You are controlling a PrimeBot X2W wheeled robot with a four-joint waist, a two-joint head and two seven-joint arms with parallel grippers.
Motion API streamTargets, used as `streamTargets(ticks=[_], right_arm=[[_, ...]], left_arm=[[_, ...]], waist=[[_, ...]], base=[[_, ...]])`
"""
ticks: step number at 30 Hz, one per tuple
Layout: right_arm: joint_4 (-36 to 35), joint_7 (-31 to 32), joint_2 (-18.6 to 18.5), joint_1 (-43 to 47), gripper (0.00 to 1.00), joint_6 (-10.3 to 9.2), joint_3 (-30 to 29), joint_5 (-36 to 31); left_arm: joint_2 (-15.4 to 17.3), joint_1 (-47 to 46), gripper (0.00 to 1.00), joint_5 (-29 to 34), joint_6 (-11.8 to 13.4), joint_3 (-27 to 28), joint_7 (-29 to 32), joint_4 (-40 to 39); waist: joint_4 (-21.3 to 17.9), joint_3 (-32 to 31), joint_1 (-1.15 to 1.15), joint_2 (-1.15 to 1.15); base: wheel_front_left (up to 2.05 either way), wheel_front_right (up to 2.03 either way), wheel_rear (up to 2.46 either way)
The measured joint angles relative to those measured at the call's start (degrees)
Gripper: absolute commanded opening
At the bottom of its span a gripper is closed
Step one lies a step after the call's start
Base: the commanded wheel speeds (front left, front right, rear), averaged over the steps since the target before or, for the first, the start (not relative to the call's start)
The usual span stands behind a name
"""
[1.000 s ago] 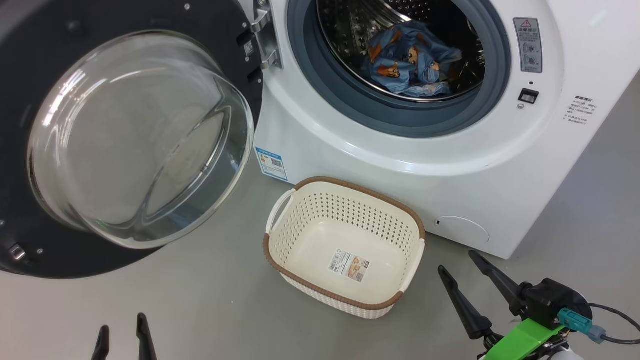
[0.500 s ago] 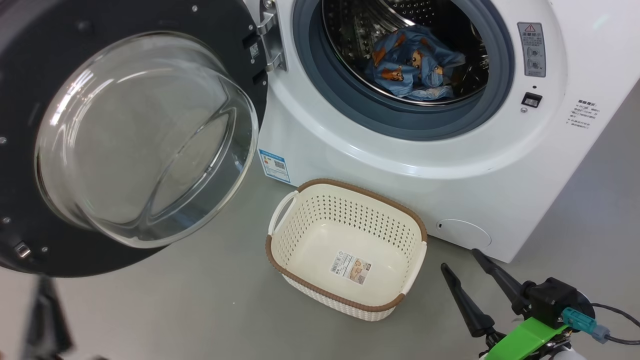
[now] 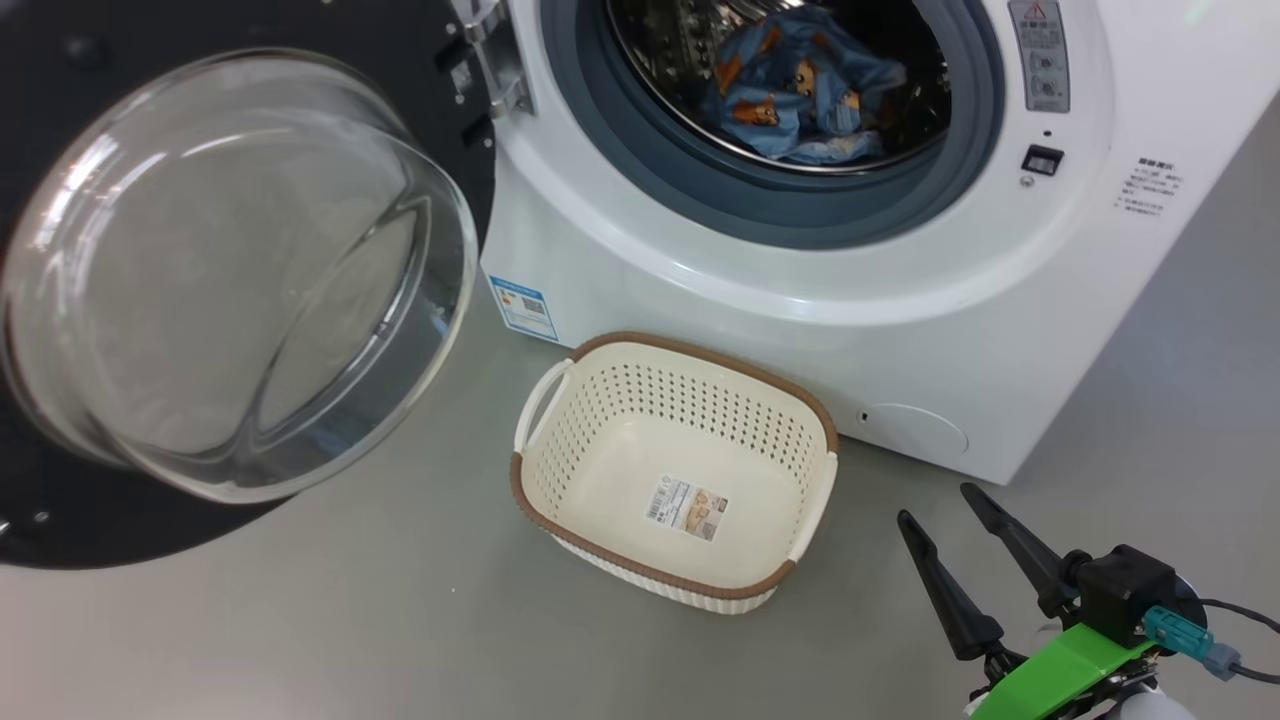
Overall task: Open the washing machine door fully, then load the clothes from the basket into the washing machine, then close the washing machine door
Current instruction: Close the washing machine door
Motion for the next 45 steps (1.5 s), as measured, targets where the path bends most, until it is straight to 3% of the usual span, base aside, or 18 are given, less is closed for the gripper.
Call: streamTargets(ticks=[5, 12, 20, 31, 39, 45], right_arm=[[-0.3, 0.0, 0.0, -0.1, 1.0, 0.0, -0.1, -0.5], [-0.5, 0.0, -0.2, -0.2, 1.0, 0.0, -0.8, -0.5], [-0.6, 0.0, -0.2, -0.2, 1.0, 0.0, -1.5, -0.5], [-0.8, 0.0, -0.2, -1.3, 1.0, 0.0, -1.7, -0.6], [-0.7, 0.0, 0.0, -1.3, 1.0, 0.0, -1.9, -0.6], [-0.6, 0.0, 1.2, -1.2, 1.0, 0.0, -1.8, -0.6]], left_arm=[[6.2, -8.3, 0.0, -12.1, 0.0, 1.4, 13.0, 15.2], [11.9, -13.7, 0.0, -17.6, 0.5, -1.2, 30.5, 28.4], [15.1, -15.8, 0.0, -18.7, 2.5, -4.7, 42.8, 34.2], [15.3, -15.0, 0.0, -22.2, 2.5, -6.8, 54.9, 31.8], [16.2, -7.9, 0.0, -26.0, 1.4, -9.2, 67.1, 20.1], [13.3, -0.2, 0.0, -30.7, 0.4, -11.7, 75.1, 7.8]], waist=[[-1.0, 1.4, 0.0, 0.0], [-2.3, 3.1, 0.0, 0.0], [-2.4, 3.9, 0.0, 0.0], [-2.5, 3.9, 0.0, 0.0], [-2.4, 3.1, 0.0, 0.0], [-2.5, 1.8, 0.0, 0.0]], base=[[0.0, 0.0, 0.0], [0.0, 0.0, 0.0], [0.0, 0.0, 0.0], [0.0, 0.0, 0.0], [0.0, 0.0, 0.0], [0.0, 0.0, 0.0]])
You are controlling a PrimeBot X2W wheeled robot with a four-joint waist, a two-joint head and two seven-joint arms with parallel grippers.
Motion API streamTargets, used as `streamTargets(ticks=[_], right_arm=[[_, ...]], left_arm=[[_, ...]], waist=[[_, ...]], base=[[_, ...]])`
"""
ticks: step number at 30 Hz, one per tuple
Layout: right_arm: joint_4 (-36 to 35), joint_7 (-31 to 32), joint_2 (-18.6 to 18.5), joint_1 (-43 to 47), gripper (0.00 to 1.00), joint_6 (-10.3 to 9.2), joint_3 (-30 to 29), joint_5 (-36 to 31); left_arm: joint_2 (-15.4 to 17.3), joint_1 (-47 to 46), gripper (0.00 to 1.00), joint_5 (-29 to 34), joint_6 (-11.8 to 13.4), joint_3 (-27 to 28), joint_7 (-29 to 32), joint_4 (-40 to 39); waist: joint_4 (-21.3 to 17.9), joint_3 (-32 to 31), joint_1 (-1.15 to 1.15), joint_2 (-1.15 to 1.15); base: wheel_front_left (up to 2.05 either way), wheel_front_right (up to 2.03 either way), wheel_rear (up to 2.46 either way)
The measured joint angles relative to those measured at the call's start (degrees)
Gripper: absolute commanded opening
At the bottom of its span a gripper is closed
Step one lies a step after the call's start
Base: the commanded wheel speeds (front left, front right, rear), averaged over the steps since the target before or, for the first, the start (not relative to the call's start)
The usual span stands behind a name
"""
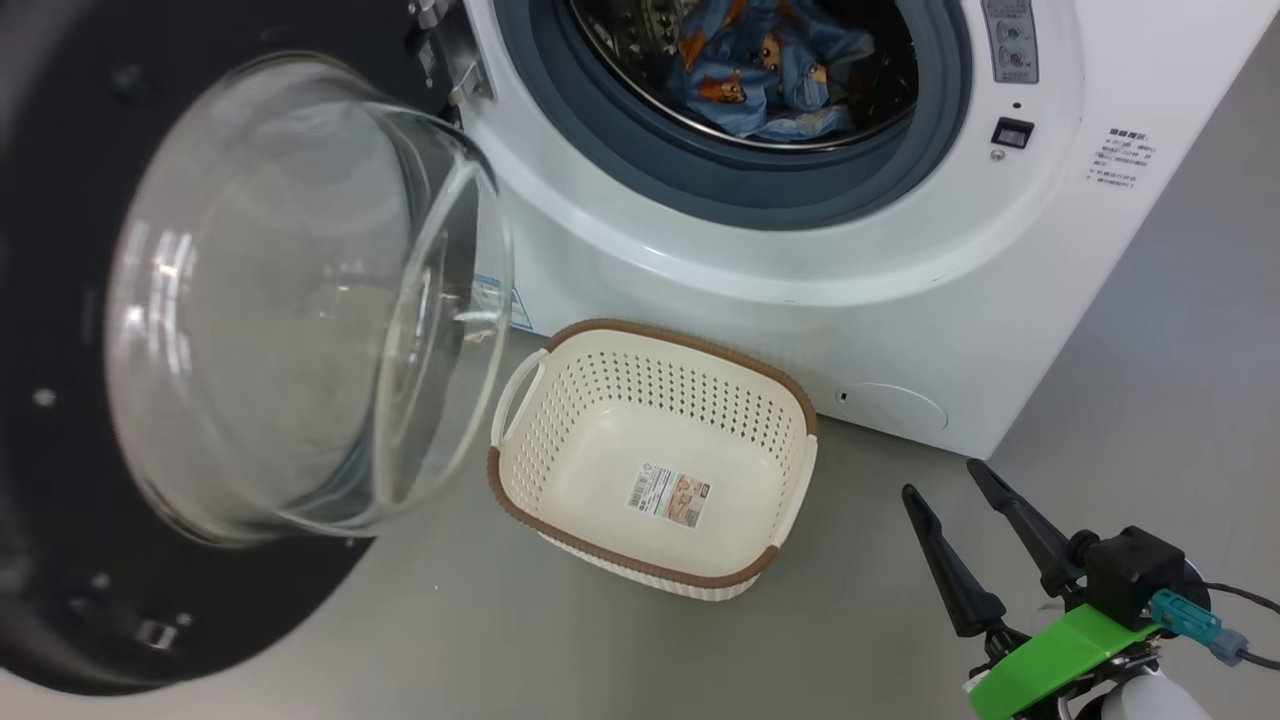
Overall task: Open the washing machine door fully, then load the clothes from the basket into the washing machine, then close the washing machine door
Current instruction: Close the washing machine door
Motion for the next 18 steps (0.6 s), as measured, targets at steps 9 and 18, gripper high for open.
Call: streamTargets(ticks=[9, 18], right_arm=[[0.0, 0.0, 0.6, 0.3, 1.0, 0.0, 0.0, 0.0], [-0.2, 0.0, 1.8, 0.3, 1.0, 0.0, 0.0, 0.0]], left_arm=[[-4.9, 6.6, 0.0, -7.4, 0.0, -0.2, 4.8, -15.8], [-7.2, 7.1, 0.0, -8.2, 0.0, -5.1, 6.9, -22.9]], waist=[[-1.4, -1.5, 0.0, 0.0], [-4.9, -1.9, 0.0, 0.0]], base=[[0.0, 0.0, 0.0], [0.0, 0.0, 0.0]])
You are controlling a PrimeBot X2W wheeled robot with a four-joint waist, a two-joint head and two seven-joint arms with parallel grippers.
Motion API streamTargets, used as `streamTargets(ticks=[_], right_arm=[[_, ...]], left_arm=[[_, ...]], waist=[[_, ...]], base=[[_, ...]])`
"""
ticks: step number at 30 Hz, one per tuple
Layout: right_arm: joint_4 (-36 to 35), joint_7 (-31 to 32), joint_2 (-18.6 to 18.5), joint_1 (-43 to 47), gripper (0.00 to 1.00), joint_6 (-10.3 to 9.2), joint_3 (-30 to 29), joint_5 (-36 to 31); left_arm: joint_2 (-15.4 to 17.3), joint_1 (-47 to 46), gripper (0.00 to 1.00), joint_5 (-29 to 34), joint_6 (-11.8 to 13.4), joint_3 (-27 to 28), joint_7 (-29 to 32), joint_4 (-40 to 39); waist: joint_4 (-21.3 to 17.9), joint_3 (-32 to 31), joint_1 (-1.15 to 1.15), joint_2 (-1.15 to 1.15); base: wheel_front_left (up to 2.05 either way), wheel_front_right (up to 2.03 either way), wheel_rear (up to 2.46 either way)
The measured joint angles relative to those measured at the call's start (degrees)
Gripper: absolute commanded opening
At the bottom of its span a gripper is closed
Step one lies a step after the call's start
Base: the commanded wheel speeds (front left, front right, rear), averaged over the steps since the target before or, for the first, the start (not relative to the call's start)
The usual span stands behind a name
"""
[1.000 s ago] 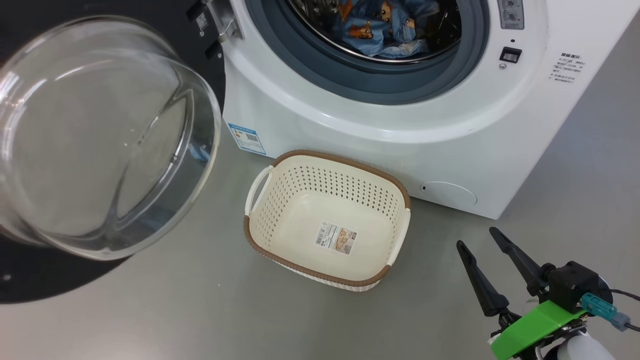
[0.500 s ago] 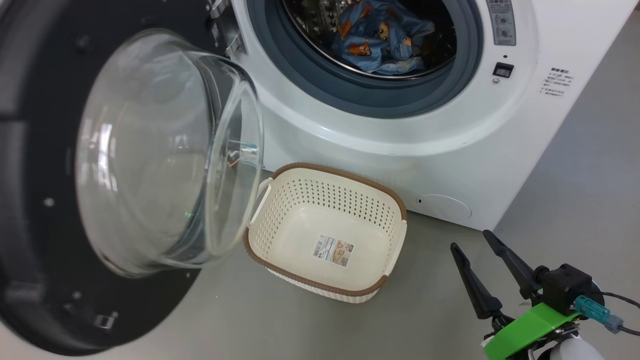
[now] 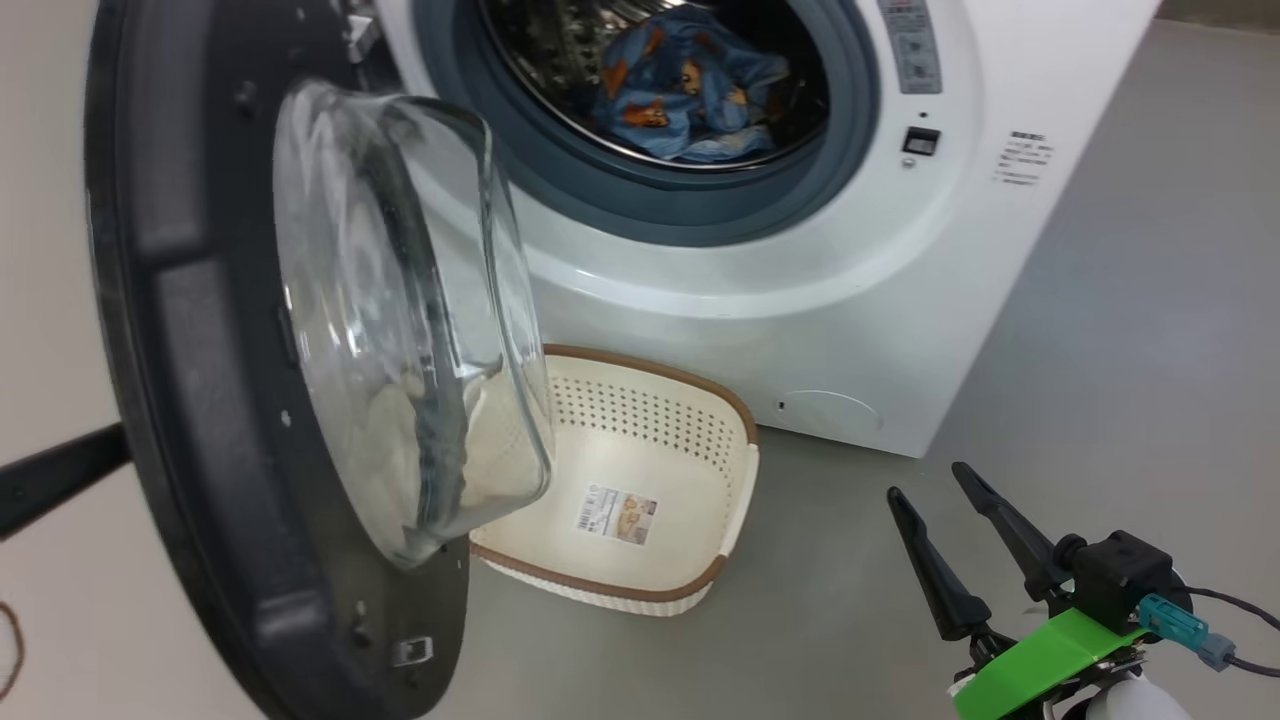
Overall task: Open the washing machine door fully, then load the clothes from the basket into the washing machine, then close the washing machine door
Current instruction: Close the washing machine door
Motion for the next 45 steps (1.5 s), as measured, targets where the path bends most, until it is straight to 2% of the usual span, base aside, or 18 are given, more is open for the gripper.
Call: streamTargets(ticks=[4, 10, 23, 37, 45], right_arm=[[-0.1, 0.0, 0.1, 0.0, 1.0, 0.0, -0.3, 0.0], [-0.4, 0.0, 0.6, 0.0, 1.0, 0.0, -1.2, 0.0], [-1.1, 0.0, 2.1, -0.5, 1.0, 0.0, -2.3, -0.6], [-1.7, 0.0, 4.2, -2.7, 1.0, 0.0, -3.8, -0.9], [-1.7, 0.0, 4.8, -2.7, 1.0, 0.0, -4.2, -0.9]], left_arm=[[-1.0, -0.5, 0.0, 0.5, 0.0, -1.8, 0.0, -0.5], [-4.7, -5.9, 0.0, 2.9, 0.0, -6.3, -1.6, -0.6], [-9.2, -18.0, 0.0, 7.1, 0.0, -10.3, -10.1, 6.2], [-8.8, -27.7, 0.0, 9.6, -0.1, -12.2, -19.3, 14.2], [-7.6, -28.4, 0.0, 9.6, -0.1, -14.9, -22.4, 15.5]], waist=[[-1.5, 0.1, 0.0, 0.0], [-5.5, 0.9, 0.0, 0.0], [-13.4, 3.8, 0.0, 0.0], [-21.4, 7.7, 0.0, 0.0], [-23.3, 8.7, 0.0, 0.0]], base=[[0.0, 0.0, 0.0], [0.0, 0.0, 0.0], [0.0, 0.0, 0.0], [0.0, 0.0, 0.0], [0.0, 0.0, 0.0]])
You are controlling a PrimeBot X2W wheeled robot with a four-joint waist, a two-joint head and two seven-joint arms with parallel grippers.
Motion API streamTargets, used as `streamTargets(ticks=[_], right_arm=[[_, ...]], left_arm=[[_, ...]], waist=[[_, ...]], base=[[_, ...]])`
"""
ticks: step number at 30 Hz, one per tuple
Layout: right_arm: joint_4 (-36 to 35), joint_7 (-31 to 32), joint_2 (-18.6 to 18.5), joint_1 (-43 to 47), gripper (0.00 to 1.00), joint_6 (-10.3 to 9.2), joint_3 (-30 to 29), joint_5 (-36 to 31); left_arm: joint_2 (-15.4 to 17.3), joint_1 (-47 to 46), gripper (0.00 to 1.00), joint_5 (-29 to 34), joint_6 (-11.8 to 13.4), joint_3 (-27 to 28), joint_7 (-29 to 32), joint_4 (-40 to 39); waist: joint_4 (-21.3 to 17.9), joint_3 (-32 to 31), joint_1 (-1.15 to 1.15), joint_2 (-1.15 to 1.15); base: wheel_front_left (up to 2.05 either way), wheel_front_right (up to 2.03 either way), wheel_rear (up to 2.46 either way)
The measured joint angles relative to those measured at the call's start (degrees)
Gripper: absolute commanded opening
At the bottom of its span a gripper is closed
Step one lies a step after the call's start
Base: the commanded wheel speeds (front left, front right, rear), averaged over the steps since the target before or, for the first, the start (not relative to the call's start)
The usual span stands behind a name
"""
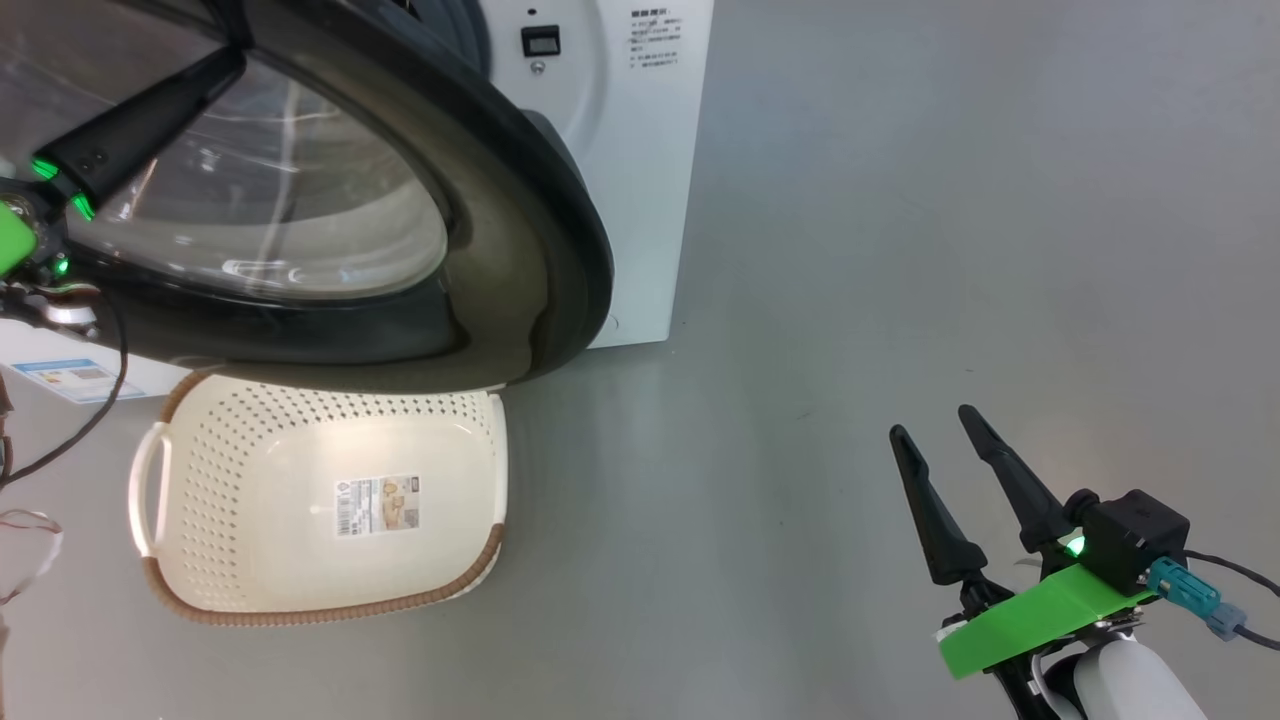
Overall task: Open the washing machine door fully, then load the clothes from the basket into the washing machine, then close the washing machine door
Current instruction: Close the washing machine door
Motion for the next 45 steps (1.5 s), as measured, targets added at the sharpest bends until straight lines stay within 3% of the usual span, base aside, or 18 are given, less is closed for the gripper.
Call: streamTargets(ticks=[5, 9, 13, 16, 18, 19, 34, 45], right_arm=[[0.0, 0.0, 0.0, 0.0, 1.0, 0.0, -0.4, -0.5], [0.0, 0.0, -0.2, 0.0, 1.0, 0.0, -0.5, -0.5], [0.1, 0.0, -0.9, 0.2, 1.0, 0.0, -0.6, -0.5], [0.2, 0.0, -1.3, 0.3, 1.0, 0.0, -0.6, -0.5], [0.2, 0.0, -1.4, 0.4, 1.0, 0.0, -0.5, -0.5], [0.2, 0.0, -1.5, 0.5, 1.0, 0.0, -0.5, -0.5], [0.5, 0.0, -3.3, 7.0, 1.0, 0.0, -1.3, -0.4], [0.4, 0.0, -3.9, 8.7, 1.0, 0.0, -2.1, 0.1]], left_arm=[[1.2, 0.3, 0.01, -0.7, 0.0, -1.4, -1.2, -0.6], [2.8, 3.1, 0.26, -0.5, 0.0, -2.6, -3.9, -2.7], [3.5, 9.0, 0.33, -0.5, 0.0, -3.4, -7.4, -4.3], [4.6, 13.3, 0.49, -0.5, 0.0, -4.3, -10.1, -5.1], [5.1, 16.1, 0.97, -0.5, 0.0, -4.7, -12.2, -5.5], [5.2, 17.5, 1.0, -0.5, 0.0, -5.0, -13.3, -5.8], [6.7, 35.1, 1.0, 0.2, -0.4, -11.1, -32.5, -5.8], [7.6, 43.0, 1.0, 0.9, -0.4, -14.2, -47.9, -3.4]], waist=[[0.8, -0.6, 0.0, 0.0], [1.5, -1.2, 0.0, 0.0], [2.3, -2.4, 0.0, 0.0], [2.9, -3.4, 0.0, 0.0], [3.2, -4.2, 0.0, 0.0], [3.4, -4.6, 0.0, 0.0], [5.9, -9.5, 0.0, 0.0], [4.2, -10.9, 0.0, 0.0]], base=[[0.0, 0.0, 0.0], [0.0, 0.0, 0.0], [0.0, 0.0, 0.0], [0.0, 0.0, 0.0], [0.0, 0.0, 0.0], [0.0, 0.0, 0.0], [0.0, 0.0, 0.0], [0.0, 0.0, 0.0]])
